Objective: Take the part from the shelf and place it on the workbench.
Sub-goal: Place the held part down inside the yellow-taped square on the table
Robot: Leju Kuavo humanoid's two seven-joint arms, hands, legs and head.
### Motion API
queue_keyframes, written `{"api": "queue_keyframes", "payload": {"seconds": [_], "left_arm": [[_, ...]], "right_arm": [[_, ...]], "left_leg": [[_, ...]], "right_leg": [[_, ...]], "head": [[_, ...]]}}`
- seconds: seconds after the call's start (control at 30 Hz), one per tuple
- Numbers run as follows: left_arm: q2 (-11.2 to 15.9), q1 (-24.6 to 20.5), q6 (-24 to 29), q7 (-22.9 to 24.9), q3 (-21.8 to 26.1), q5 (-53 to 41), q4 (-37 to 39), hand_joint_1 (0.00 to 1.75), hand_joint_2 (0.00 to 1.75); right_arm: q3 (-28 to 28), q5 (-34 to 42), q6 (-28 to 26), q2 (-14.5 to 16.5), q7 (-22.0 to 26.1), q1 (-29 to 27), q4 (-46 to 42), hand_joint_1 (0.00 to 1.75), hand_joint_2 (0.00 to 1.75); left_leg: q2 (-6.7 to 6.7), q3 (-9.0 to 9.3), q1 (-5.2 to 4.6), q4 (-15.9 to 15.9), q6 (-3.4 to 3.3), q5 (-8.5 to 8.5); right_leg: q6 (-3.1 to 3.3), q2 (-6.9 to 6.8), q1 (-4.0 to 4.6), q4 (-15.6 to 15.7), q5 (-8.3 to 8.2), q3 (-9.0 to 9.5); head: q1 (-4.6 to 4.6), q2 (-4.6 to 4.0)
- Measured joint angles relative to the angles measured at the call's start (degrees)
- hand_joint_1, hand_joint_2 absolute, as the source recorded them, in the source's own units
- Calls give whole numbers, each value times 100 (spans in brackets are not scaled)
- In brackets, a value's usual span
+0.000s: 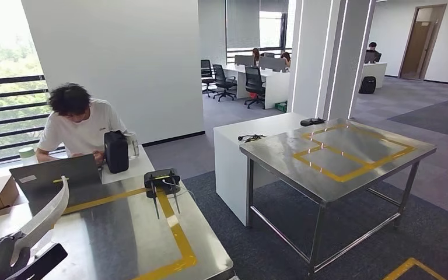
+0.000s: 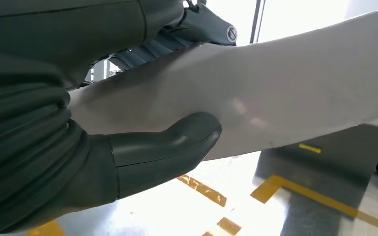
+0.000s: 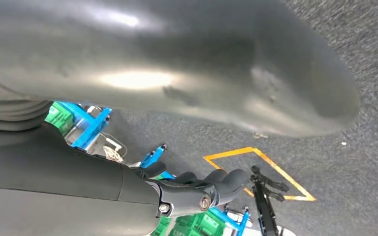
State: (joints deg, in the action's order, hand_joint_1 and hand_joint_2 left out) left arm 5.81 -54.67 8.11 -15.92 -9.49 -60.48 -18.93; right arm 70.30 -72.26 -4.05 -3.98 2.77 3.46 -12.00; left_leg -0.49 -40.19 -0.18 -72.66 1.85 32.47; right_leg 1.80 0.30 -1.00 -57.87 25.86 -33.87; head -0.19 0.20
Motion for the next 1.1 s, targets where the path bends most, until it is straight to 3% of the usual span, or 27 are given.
{"api": "queue_keyframes", "payload": {"seconds": [0.03,0.07,0.17,0.23,0.33,0.4,0.5,0.53,0.57,0.63,0.7,0.73,0.83,0.9,0.93,1.0,1.03,1.07,1.1], "left_arm": [[0,28,0,10,3,-7,19,157,175],[0,49,0,17,8,-13,35,157,175],[2,59,16,26,26,-35,59,157,175],[3,56,30,28,43,-62,66,157,175],[-6,67,33,23,50,-90,64,157,175],[-21,48,33,0,54,-96,50,157,175],[-69,47,35,-40,60,-107,51,157,175],[-89,63,34,-44,61,-111,56,157,175],[-101,79,34,-45,62,-114,60,157,175],[-111,94,33,-44,72,-104,61,157,175],[-103,91,33,-48,96,-86,61,157,175],[-93,91,34,-50,108,-81,61,157,175],[-51,99,36,-61,138,-76,57,157,175],[-13,108,40,-70,160,-74,51,157,175],[10,116,43,-72,173,-74,52,157,175],[43,151,39,-73,198,-74,70,157,175],[58,181,34,-72,206,-74,81,157,175],[70,211,28,-67,210,-74,90,157,175],[81,231,27,-57,213,-74,95,157,175]], "right_arm": [[4,0,1,-1,-2,-3,0,0,0],[11,-1,2,-1,-2,-6,0,0,0],[27,-6,8,-1,-3,-5,0,0,0],[28,-10,9,-1,-10,2,0,0,0],[30,6,9,-5,-27,13,-1,0,0],[31,22,3,-13,-44,29,-2,0,0],[50,45,-7,-16,-79,28,-2,0,0],[67,52,-5,-14,-84,24,-2,0,0],[83,56,-3,-11,-83,21,-2,0,0],[104,58,1,-16,-72,19,-2,0,0],[112,48,4,-24,-69,17,-2,0,0],[115,40,6,-25,-70,16,-2,0,0],[121,18,9,-23,-76,13,-2,0,0],[122,9,9,-22,-83,15,-2,0,0],[122,7,9,-20,-87,15,-2,0,0],[122,7,9,-15,-95,9,-2,0,0],[122,6,9,-12,-100,5,-2,0,0],[122,4,9,-9,-106,0,-2,0,0],[122,1,9,-7,-113,-3,-2,0,0]], "left_leg": [[3,-135,15,-117,11,8],[6,-169,26,-35,14,-104],[14,151,26,1010,-28,-821],[18,307,-4,1433,-97,-958],[15,357,-14,1481,-211,-931],[17,429,12,1515,-289,-903],[19,515,15,1520,-360,-816],[15,544,13,1510,-363,-778],[11,581,13,1495,-359,-735],[7,671,18,1451,-332,-632],[7,730,1,1405,-275,-529],[6,743,-9,1394,-244,-492],[8,772,-20,1413,-151,-430],[16,703,-11,1215,-85,-315],[19,567,-3,943,-56,-194],[20,121,5,169,-18,91],[20,-85,10,-128,-9,147],[20,-202,13,-232,-10,88],[20,-202,15,-104,-21,-88]], "right_leg": [[-3,4,0,-1,35,35],[-10,9,0,-3,73,80],[-60,15,1,-13,194,223],[-122,15,5,-18,257,242],[-232,11,4,-24,327,256],[-288,-1,2,-310,461,130],[-341,-7,-4,-1395,791,-541],[-351,-7,-4,-1625,784,-741],[-354,-7,-5,-1648,665,-841],[-343,-15,-7,-1038,154,-694],[-312,-26,4,-345,-162,-417],[-287,-29,11,-179,-191,-341],[-186,-22,11,-115,-122,-281],[-109,-19,-9,-85,-94,-210],[-75,-17,-17,-74,-75,-172],[-40,-11,-17,-75,-24,-117],[-36,-6,-17,-76,3,-90],[-40,-2,-17,-78,31,-58],[-47,2,-16,-80,60,-19]], "head": [[-2,0],[-3,0],[-7,-1],[-9,-1],[6,-1],[14,-2],[36,0],[39,0],[42,0],[46,0],[45,0],[40,0],[29,0],[19,0],[12,0],[3,0],[0,0],[-2,0],[-4,0]]}}
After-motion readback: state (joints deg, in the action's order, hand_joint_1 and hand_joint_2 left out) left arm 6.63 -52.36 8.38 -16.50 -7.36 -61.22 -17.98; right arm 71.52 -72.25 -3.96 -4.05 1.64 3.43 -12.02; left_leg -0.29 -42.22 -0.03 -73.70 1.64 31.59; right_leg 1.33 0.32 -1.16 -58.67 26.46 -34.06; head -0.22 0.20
